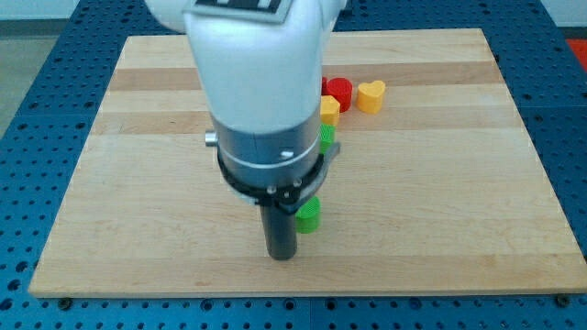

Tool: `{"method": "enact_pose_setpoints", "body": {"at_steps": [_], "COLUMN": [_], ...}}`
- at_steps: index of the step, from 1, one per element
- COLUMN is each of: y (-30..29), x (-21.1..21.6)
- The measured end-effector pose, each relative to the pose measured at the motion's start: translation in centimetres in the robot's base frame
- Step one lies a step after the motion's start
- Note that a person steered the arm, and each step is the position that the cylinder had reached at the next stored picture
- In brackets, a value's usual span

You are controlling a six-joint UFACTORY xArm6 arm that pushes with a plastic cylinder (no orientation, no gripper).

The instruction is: Move the green circle below the green star

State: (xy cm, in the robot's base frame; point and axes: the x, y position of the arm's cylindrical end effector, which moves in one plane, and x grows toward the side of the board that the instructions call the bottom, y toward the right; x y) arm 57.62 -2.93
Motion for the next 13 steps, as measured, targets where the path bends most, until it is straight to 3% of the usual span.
{"method": "enact_pose_setpoints", "body": {"at_steps": [3,5,7,8,9,11,12,13], "y": [0.3,0.6,-1.0,1.0,5.2,5.0,5.0,5.0], "x": [-5.1,-6.3,-2.1,0.3,-1.6,-1.8,-5.4,-5.5]}}
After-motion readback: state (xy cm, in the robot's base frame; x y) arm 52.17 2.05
